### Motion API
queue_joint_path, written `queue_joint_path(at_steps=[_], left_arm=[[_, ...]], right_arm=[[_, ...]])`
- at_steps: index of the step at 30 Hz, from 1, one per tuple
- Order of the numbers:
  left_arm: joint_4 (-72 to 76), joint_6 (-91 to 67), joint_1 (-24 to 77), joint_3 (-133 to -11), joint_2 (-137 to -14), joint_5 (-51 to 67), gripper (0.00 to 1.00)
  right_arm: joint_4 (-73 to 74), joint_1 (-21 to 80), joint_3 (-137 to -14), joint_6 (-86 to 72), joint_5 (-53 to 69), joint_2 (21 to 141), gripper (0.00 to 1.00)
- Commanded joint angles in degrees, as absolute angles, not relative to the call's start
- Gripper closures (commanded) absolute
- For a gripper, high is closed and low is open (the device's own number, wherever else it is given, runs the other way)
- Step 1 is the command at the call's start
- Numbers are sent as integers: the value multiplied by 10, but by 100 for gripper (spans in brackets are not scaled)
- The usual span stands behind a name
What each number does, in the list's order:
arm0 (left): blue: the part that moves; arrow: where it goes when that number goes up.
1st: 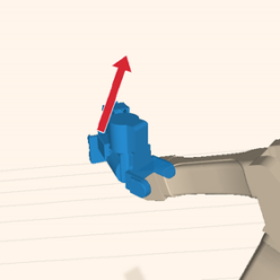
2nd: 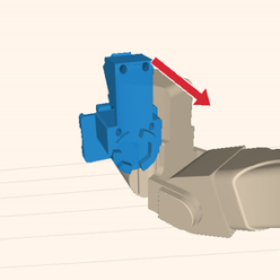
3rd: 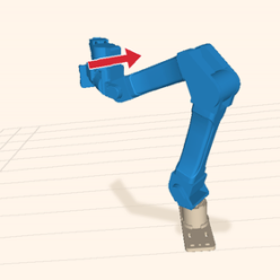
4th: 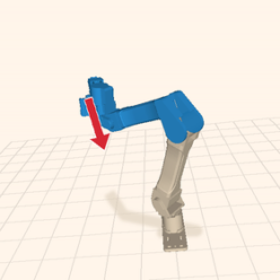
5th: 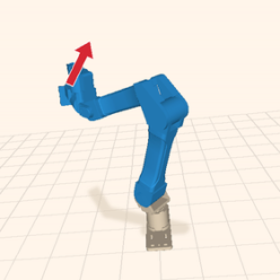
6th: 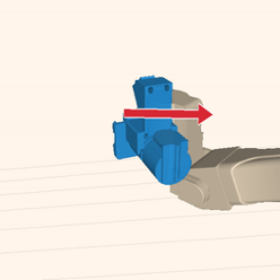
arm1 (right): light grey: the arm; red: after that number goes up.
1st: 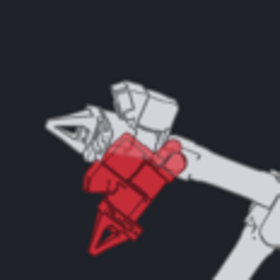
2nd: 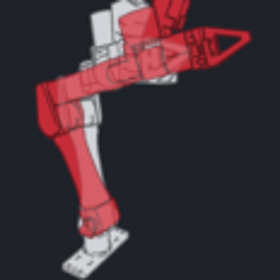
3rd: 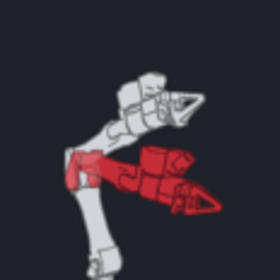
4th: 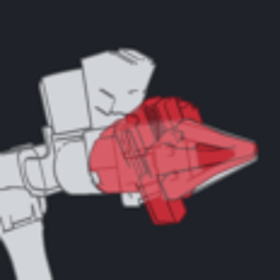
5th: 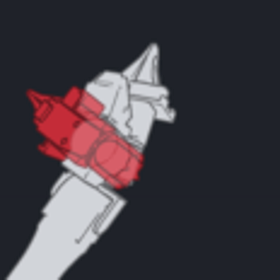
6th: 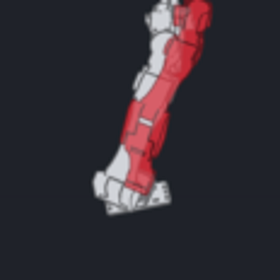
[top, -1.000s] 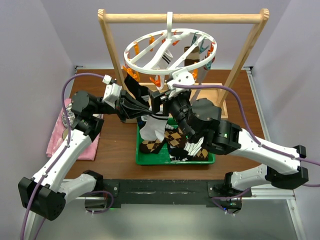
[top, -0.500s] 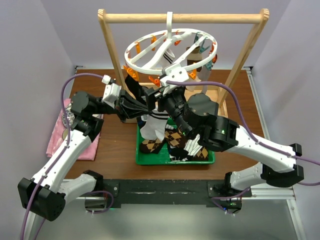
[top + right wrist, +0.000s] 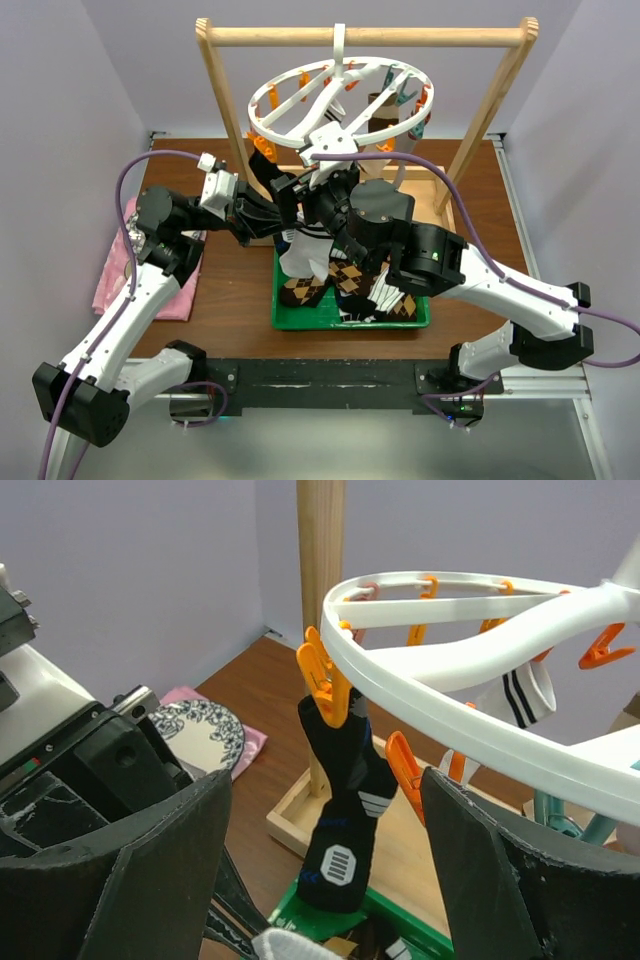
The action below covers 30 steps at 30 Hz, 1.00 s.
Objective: Clip the socks to the hanger
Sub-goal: Clamp the sock onto the hanger.
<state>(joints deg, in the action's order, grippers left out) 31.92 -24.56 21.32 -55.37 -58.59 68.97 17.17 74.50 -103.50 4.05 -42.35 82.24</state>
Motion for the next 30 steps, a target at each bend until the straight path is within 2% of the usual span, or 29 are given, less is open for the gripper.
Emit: queue_joint_path(at_steps=[1,11,22,30], left_arm=[[335,-241,210,-553,-579,681,100],[344,-249,210,-551,-578,678,100],[352,-250,210,-548,-576,678,100],[352,-251,210,-544,-572,676,100]], right_arm=[[185,741,-1044,46,-454,810,19],[175,707,-1016,63,-442,790,14],[174,679,-1020,54,-403,802,15],[113,679,-974,57,-391,794,19]])
